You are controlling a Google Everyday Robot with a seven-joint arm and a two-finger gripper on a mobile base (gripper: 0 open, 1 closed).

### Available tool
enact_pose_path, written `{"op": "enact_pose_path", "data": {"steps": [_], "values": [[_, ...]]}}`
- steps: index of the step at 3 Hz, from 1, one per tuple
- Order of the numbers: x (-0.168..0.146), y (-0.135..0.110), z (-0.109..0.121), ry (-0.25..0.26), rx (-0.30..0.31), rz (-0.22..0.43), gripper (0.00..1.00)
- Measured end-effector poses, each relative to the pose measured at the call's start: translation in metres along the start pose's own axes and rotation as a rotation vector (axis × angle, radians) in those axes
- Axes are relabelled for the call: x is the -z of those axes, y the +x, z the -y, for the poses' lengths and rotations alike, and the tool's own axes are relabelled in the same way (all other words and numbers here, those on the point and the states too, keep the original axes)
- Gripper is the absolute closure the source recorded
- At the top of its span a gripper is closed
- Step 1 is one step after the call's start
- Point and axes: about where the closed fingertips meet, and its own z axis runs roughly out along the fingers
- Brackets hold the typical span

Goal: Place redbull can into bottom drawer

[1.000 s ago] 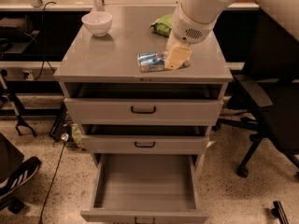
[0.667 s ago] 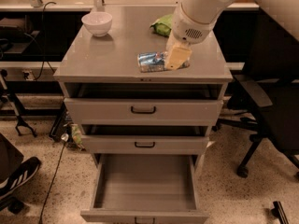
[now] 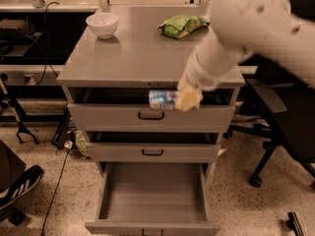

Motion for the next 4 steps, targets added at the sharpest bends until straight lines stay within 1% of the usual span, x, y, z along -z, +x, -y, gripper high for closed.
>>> {"op": "enact_pose_path", "data": {"steps": [1, 2, 3, 4], "values": [[-0.049, 0.027, -0.020, -0.011, -0.047, 0.035, 1.00], [-0.049, 0.027, -0.020, -0.011, -0.047, 0.035, 1.00], [-0.067, 0.033, -0.032, -0.042, -0.055, 0.048, 1.00], [-0.117, 0.052, -0.058, -0.106, -0.095, 0.074, 1.00]]}}
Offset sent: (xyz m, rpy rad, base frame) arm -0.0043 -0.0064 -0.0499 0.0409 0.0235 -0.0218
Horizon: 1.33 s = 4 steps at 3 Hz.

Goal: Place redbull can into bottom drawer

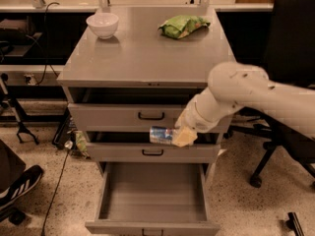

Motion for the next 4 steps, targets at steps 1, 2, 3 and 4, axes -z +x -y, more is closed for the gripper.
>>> {"op": "enact_pose_path", "data": {"steps": [1, 2, 3, 4], "values": [[-0.033, 0.018, -0.009, -0.036, -0.039, 0.002, 1.00], [-0.087, 0.049, -0.022, -0.105, -0.136, 0.020, 1.00], [-0.087, 0.049, -0.023, -0.105, -0.136, 0.020, 1.00], [-0.108, 0.059, -0.029, -0.118, -0.156, 0.048, 1.00]]}}
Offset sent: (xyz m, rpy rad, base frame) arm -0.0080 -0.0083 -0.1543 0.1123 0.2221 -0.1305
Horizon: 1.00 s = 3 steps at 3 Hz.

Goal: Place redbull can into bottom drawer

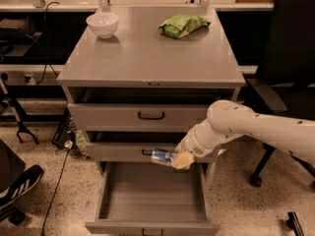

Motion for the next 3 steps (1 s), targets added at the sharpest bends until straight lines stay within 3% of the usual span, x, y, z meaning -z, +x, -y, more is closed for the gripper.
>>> {"op": "enact_pose_path", "data": {"steps": [1, 3], "values": [[-0.042, 0.018, 0.002, -0.049, -0.031, 0.066, 1.00], [-0.107, 0.049, 0.004, -0.150, -0.103, 0.137, 1.00]]}}
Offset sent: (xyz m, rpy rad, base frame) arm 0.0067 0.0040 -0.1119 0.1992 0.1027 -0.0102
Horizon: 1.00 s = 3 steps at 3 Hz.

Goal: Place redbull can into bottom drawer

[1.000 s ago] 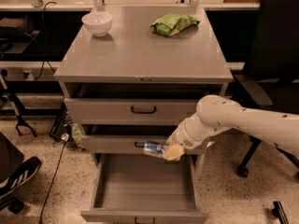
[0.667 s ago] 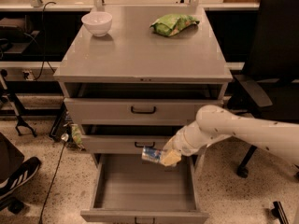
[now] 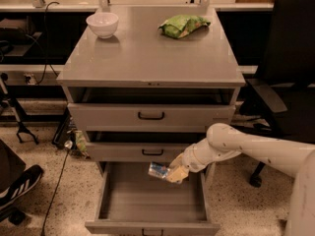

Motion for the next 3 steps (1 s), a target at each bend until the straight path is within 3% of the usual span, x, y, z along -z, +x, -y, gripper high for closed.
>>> {"op": "enact_pose_path", "data": {"steps": [1, 3], "values": [[-0.025, 0.019, 0.002, -0.010, -0.057, 0.029, 1.00], [-0.050, 0.029, 0.006, -0.017, -0.041, 0.027, 1.00]]}}
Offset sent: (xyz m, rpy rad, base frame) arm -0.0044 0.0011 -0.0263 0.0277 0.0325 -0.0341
